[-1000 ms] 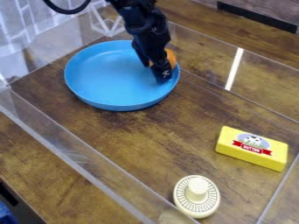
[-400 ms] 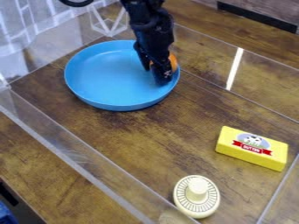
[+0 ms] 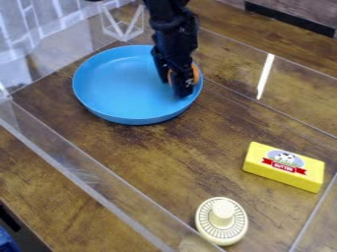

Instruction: Remove the orange ball from inside the blue tray and put it on the table

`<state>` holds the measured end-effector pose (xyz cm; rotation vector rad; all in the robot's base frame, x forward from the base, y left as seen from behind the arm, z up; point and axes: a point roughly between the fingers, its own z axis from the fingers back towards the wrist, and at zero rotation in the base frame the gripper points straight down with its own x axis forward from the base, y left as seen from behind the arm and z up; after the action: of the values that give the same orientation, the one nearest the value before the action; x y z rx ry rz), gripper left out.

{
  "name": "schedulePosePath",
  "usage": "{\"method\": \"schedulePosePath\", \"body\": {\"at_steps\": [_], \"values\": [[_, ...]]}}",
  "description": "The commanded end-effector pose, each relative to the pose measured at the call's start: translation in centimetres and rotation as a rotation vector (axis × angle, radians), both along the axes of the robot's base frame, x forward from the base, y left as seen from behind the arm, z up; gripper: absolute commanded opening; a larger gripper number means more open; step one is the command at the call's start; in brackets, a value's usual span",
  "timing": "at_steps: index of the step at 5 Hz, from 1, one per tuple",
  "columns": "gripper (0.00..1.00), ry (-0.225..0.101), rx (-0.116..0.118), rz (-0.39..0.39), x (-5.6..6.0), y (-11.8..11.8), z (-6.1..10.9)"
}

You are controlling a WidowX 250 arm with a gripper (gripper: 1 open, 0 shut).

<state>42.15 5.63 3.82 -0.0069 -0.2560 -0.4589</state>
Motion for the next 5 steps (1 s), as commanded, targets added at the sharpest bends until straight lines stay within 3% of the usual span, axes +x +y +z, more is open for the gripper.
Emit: {"method": "schedulePosePath", "body": {"at_steps": [1, 3, 5], "values": [[0.00, -0.086, 0.021, -0.022, 1.8, -0.7, 3.7], [0.00, -0.110, 0.045, 0.011, 2.5, -0.6, 6.2], [0.00, -0.119, 0.035, 0.006, 2.7, -0.7, 6.4]]}}
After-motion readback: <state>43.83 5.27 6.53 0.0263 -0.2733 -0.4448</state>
